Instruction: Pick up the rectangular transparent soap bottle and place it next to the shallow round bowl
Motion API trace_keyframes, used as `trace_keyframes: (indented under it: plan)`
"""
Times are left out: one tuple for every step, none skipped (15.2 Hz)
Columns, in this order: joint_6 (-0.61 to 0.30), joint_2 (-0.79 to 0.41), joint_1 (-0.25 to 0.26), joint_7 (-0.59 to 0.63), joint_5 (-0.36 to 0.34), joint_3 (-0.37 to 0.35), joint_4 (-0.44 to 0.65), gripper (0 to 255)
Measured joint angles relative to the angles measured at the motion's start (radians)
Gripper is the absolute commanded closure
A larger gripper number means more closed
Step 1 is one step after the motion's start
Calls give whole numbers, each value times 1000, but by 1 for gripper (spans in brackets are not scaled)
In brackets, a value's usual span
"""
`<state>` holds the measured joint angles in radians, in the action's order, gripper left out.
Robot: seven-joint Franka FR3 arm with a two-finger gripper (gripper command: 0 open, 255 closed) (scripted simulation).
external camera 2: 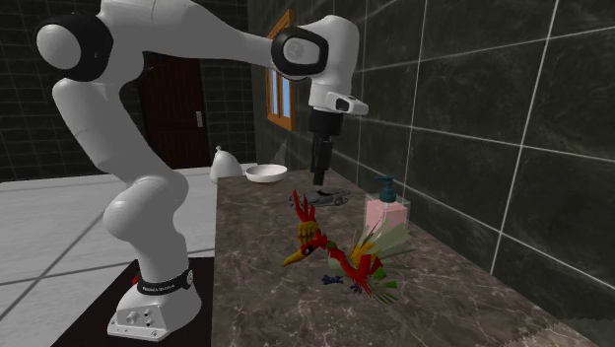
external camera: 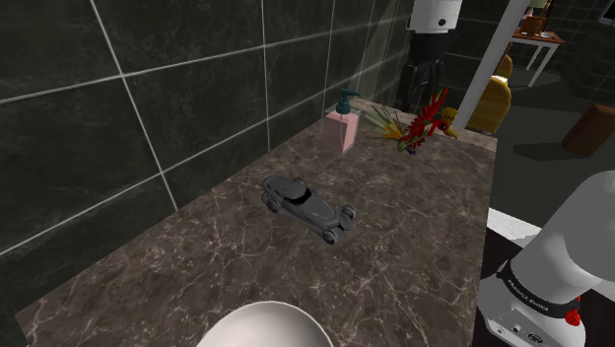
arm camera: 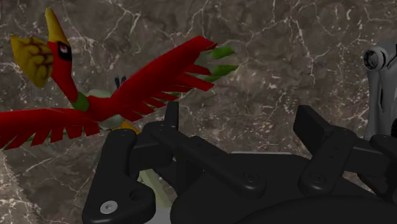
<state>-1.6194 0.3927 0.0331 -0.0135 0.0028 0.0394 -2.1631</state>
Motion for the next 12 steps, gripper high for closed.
trace_keyframes:
  plan:
    - [-12,-40,3,1,5,-1,32,0]
    - [-16,-75,4,2,10,-1,67,0]
    - [-22,-121,5,-1,14,0,111,0]
    - [-29,-146,9,5,20,-4,132,0]
    - [-33,-187,10,2,24,-3,174,0]
    - [-39,-224,12,5,29,-5,208,0]
    - [-38,-254,14,6,33,-6,242,0]
    - [-31,-297,14,3,37,-5,296,0]
    - [-28,-335,14,1,41,-3,341,0]
    - [-30,-370,13,-2,45,-2,377,0]
    - [-29,-408,15,0,50,-4,420,0]
    - [-18,-450,17,4,54,-6,477,0]
